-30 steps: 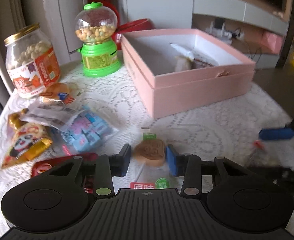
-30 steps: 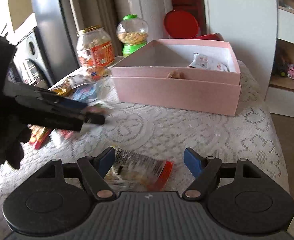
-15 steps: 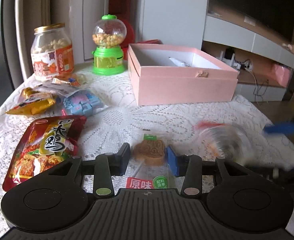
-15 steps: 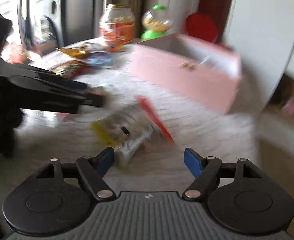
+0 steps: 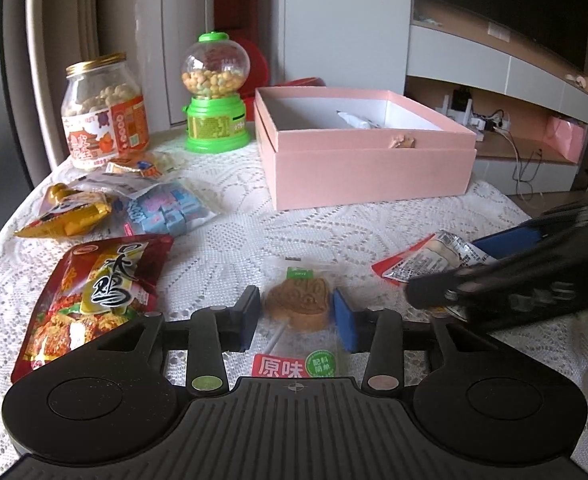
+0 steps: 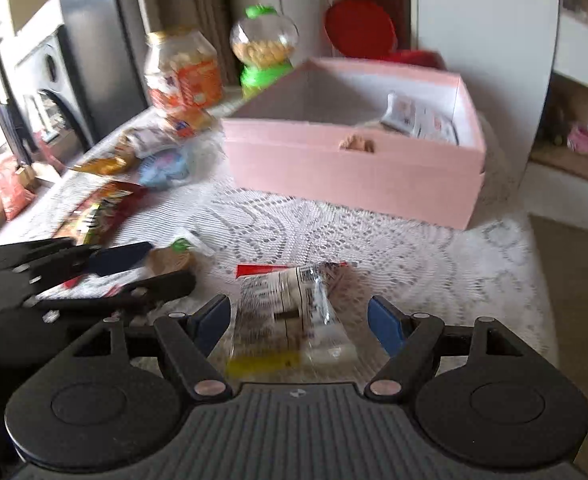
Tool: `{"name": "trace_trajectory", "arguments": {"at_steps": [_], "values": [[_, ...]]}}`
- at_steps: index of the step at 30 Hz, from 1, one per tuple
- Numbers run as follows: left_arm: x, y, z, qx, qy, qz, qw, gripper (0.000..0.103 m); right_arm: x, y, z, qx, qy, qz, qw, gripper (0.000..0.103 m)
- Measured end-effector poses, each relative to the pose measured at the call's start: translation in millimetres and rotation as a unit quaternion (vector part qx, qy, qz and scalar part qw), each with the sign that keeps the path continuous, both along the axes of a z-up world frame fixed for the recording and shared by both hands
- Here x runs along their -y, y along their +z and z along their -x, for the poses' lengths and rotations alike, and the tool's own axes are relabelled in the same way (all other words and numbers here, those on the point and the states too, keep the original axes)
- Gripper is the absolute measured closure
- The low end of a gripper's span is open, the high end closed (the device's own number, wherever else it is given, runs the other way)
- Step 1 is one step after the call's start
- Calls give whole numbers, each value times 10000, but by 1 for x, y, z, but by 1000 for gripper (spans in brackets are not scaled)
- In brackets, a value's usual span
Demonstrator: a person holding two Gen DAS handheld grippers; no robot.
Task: Organize snacks
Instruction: 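Grasp the brown cookie snack with the left tool while the right tool holds its bag, then lower both held snacks into the pink box and open both tools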
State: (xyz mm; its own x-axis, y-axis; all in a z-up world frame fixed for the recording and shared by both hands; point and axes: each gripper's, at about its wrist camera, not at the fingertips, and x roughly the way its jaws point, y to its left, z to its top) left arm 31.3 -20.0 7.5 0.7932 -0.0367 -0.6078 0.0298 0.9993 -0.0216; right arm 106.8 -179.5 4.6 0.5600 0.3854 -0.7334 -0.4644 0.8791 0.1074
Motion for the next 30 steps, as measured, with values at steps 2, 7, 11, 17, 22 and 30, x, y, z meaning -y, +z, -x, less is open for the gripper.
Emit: {"name": "trace_trajectory", "arguments": {"at_steps": [2,7,11,17,22,30], "values": [[-1,0,0,1,-7,31,10000,55,-2,0,-2,74,-23,40,10000,38],[1,0,0,-3,-12,-55,10000,55,8,8,3,106,103,-41,9999,49],[2,1,1,-24,-102,-120,9999,57,26,13,4,203,-60,18,9998,49],[1,14,12,-298,-518,100,9982,61,59,20,9,370,-366,-118,9986,49],[-8,83,-8,365,-751,565,9949,61,77,23,7,467,-484,-306,9973,49],[-5,114,-159,198,-614,1344,9888,58,80,44,-3,461,-566,-535,9959,49]]}}
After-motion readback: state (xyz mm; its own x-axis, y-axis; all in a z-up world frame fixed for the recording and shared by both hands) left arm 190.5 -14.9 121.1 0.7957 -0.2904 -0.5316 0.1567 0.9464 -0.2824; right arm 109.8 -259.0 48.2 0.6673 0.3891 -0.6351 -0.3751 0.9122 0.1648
